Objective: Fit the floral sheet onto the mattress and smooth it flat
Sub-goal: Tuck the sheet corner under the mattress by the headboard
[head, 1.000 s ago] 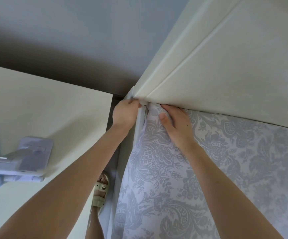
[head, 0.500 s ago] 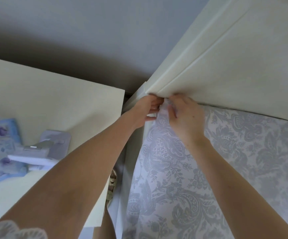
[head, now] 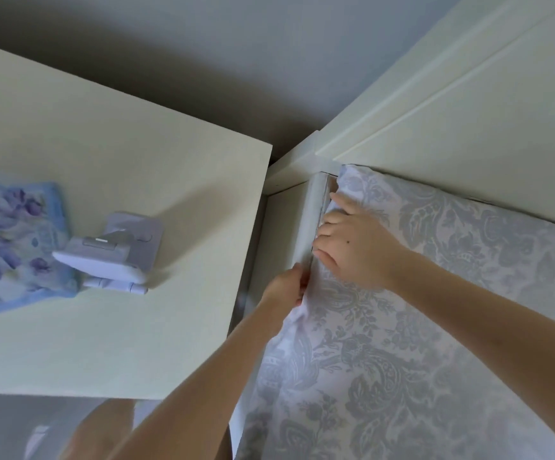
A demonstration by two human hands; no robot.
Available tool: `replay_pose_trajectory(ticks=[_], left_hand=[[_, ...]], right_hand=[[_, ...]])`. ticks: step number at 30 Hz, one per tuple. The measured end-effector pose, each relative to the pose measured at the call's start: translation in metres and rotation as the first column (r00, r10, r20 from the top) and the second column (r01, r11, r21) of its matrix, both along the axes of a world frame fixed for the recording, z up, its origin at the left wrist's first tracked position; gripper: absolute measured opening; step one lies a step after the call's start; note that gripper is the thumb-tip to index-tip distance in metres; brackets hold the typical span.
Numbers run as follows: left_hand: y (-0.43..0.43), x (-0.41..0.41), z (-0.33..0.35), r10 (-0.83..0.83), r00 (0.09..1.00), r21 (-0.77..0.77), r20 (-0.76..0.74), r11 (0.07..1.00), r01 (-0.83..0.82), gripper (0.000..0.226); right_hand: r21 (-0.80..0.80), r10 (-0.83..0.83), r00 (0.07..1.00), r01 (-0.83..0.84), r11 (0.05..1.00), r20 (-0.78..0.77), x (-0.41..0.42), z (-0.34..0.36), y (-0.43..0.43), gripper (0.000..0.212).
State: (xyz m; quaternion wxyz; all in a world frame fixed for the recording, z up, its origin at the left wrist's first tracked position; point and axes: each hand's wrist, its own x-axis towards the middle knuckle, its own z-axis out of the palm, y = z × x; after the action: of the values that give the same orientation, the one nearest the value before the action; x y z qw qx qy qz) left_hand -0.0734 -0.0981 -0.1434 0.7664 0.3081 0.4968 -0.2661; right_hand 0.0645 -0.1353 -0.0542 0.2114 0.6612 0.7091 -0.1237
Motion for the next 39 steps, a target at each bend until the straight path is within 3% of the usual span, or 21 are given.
replay_pose_trajectory(ticks=[3,7,10,12,15,17,19,21,23,25,30,34,37,39], left_hand=[[-0.007,0.009,-0.004,0.053,0.999,-0.145,0.002,0.988,-0.052,0.039],[-0.012,0.009,-0.003,0.155,0.987,-0.274,-0.028,0.949,-0.157,0.036],[-0.003,0.003,0.002,-0.005,0.999,-0.01,-0.035,1.0,0.005,0.037],[-0.002,-0.01,-0.005,-0.119,0.991,0.185,-0.063,0.974,0.129,0.037],[-0.012,-0.041,-0.003,-0.169,0.984,0.208,-0.063,0.962,0.178,0.034],[-0.027,-0.059,0.001,-0.206,0.975,0.136,-0.087,0.967,0.216,0.039],[-0.038,-0.067,0.005,-0.205,0.974,0.073,-0.095,0.974,0.212,0.043],[-0.042,-0.067,0.009,-0.195,0.978,0.023,-0.074,0.98,0.197,0.044],[-0.039,-0.064,0.014,-0.165,0.984,-0.028,-0.067,0.986,0.164,0.046],[-0.035,-0.064,0.017,-0.078,0.995,-0.05,-0.055,0.996,0.075,0.048],[-0.032,-0.082,0.018,-0.009,0.999,-0.132,-0.04,0.991,0.004,0.054],[-0.047,-0.113,0.006,-0.077,0.993,-0.128,-0.093,0.99,0.065,0.057],[-0.058,-0.115,0.008,-0.096,0.994,-0.107,-0.049,0.99,0.091,0.047],[-0.068,-0.11,0.005,-0.066,0.997,-0.103,-0.028,0.993,0.063,0.038]], right_hand=[[-0.174,0.032,0.998,-0.022,0.984,0.054,0.006,-0.007,0.012,0.058],[-0.182,0.027,0.996,-0.01,0.983,0.089,0.006,-0.018,0.021,0.053],[-0.334,0.076,0.991,-0.036,0.942,0.107,0.001,-0.03,0.024,0.047],[-0.398,0.059,0.991,-0.007,0.918,0.118,-0.003,-0.026,0.03,0.046],[-0.427,0.06,0.977,0.034,0.904,0.204,-0.007,-0.021,0.035,0.047],[-0.422,0.06,0.966,0.054,0.905,0.253,-0.012,-0.02,0.037,0.047],[-0.355,0.009,0.972,0.076,0.932,0.234,-0.019,-0.014,0.035,0.044],[-0.139,-0.142,0.984,0.156,0.978,0.111,-0.029,-0.004,0.026,0.038],[0.075,-0.249,0.968,0.246,0.966,0.031,-0.05,0.012,0.008,0.038],[0.101,-0.286,0.958,0.282,0.954,0.025,-0.08,0.027,-0.016,0.039],[-0.206,-0.136,0.988,0.147,0.967,0.068,-0.133,0.024,-0.059,0.019],[-0.272,-0.113,0.993,0.114,0.956,0.021,-0.136,0.001,-0.057,0.02],[-0.553,-0.01,0.991,0.081,0.83,0.13,-0.148,-0.014,-0.038,0.03],[-0.599,0.052,0.973,0.097,0.795,0.227,-0.155,-0.015,-0.034,0.038]])
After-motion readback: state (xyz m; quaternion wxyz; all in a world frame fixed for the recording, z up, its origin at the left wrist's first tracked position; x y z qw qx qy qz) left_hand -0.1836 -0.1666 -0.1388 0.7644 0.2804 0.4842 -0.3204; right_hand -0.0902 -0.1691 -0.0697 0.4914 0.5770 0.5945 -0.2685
